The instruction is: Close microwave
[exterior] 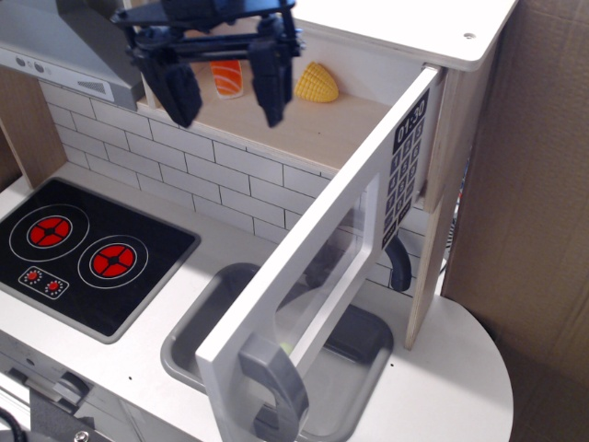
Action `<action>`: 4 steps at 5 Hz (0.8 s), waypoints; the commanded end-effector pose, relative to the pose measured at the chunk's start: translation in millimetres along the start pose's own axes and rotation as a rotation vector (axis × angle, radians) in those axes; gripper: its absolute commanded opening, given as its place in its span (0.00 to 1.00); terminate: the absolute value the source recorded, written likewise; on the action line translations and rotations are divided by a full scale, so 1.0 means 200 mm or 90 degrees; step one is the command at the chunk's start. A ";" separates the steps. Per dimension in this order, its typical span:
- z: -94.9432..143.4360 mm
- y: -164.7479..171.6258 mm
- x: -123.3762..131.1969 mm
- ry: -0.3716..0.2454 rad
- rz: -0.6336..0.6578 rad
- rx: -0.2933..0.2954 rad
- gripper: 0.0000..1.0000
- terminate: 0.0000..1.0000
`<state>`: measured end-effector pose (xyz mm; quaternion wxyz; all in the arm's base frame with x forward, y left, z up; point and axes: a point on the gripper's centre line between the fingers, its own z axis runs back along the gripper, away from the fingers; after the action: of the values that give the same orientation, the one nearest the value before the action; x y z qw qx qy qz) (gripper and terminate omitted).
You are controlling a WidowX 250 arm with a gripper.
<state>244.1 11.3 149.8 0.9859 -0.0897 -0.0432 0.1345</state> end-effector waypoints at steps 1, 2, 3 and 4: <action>0.10 -0.18 0.03 -0.057 -0.030 -0.012 1.00 0.00; 0.07 -0.25 0.01 -0.068 -0.060 -0.006 1.00 0.00; 0.01 -0.28 0.01 -0.067 -0.106 0.004 1.00 0.00; -0.02 -0.30 0.00 -0.076 -0.120 0.024 1.00 0.00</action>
<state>258.8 -45.4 148.8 0.9934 -0.0518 -0.0922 0.0451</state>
